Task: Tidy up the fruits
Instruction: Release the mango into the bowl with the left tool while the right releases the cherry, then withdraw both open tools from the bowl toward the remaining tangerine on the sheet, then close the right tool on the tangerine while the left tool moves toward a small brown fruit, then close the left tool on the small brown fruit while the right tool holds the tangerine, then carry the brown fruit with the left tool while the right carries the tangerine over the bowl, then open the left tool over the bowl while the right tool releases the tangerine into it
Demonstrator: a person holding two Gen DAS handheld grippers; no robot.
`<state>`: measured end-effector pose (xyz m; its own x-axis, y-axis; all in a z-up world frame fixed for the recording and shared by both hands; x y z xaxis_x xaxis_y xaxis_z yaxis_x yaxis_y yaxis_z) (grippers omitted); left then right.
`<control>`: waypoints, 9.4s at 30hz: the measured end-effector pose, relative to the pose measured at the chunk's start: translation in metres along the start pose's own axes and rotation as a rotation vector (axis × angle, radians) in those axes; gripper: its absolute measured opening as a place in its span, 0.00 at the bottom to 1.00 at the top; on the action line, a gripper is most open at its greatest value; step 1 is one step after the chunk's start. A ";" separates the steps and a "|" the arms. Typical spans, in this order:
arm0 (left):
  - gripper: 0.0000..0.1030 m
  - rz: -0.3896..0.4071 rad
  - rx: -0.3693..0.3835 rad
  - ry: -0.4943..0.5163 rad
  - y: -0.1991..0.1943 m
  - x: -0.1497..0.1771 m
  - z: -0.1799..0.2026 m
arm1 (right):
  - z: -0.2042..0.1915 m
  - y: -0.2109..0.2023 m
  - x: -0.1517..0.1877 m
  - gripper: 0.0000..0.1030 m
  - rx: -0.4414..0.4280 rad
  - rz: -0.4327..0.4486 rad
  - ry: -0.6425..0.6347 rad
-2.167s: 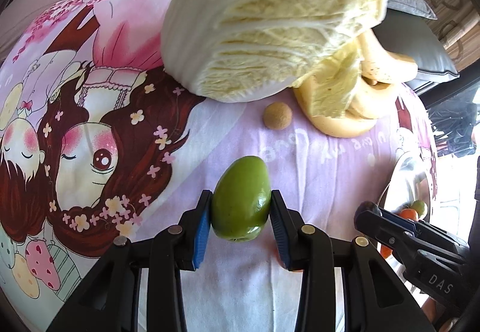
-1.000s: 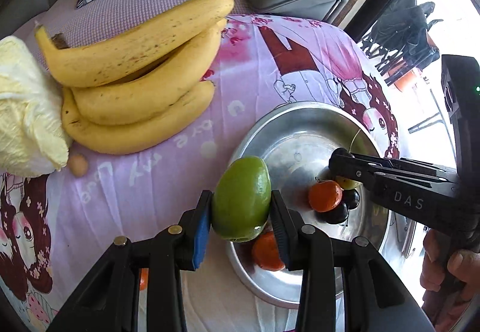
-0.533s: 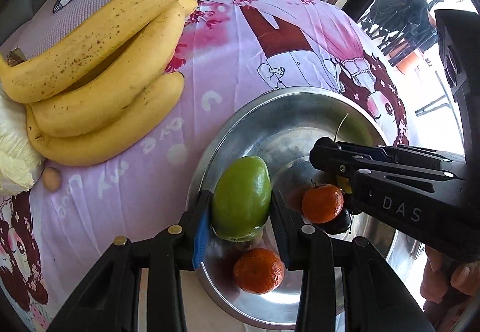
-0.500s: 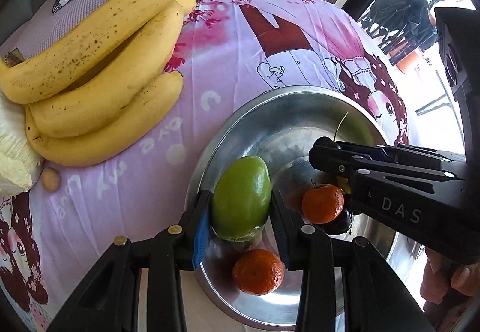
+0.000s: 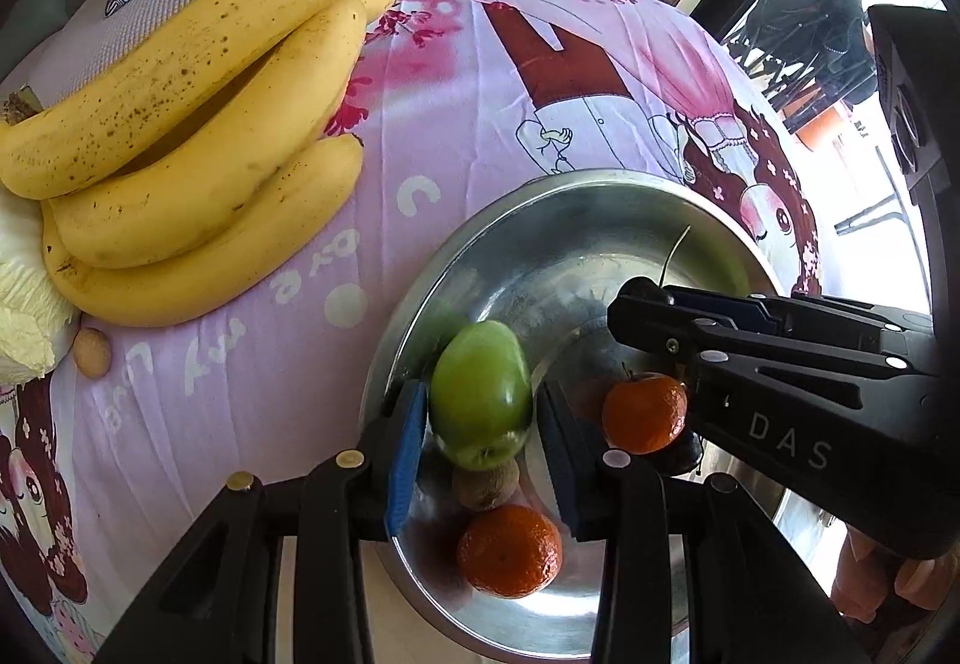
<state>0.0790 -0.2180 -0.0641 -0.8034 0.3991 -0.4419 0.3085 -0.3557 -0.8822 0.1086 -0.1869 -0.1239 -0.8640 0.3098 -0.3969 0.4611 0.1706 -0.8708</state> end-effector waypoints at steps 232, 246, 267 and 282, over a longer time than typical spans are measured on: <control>0.25 0.364 -0.317 -0.426 -0.019 0.039 -0.248 | -0.101 -0.009 0.032 0.38 -0.234 0.005 -0.267; 0.25 0.325 -0.215 -0.465 -0.035 0.065 -0.194 | -0.100 -0.033 0.043 0.38 -0.242 0.011 -0.250; 0.25 0.199 0.022 -0.243 -0.084 0.085 -0.040 | 0.026 -0.091 0.081 0.38 -0.073 0.014 -0.118; 0.25 0.015 0.070 -0.166 -0.058 0.109 0.006 | 0.068 -0.077 0.110 0.38 0.003 -0.062 -0.089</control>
<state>-0.0293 -0.1593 -0.0598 -0.8739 0.2503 -0.4168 0.2896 -0.4205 -0.8598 -0.0356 -0.2295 -0.1203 -0.9056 0.2142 -0.3661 0.4055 0.1839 -0.8954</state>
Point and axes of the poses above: each gripper's, at about its wrist camera, not at the fingertips, and y roughly the way its jaws point, z to its right, x to its underside, the point moved 9 cm from there along y, roughly the way its jaws point, and after that the axes turned 14 degrees about z, right-handed, at the moved point
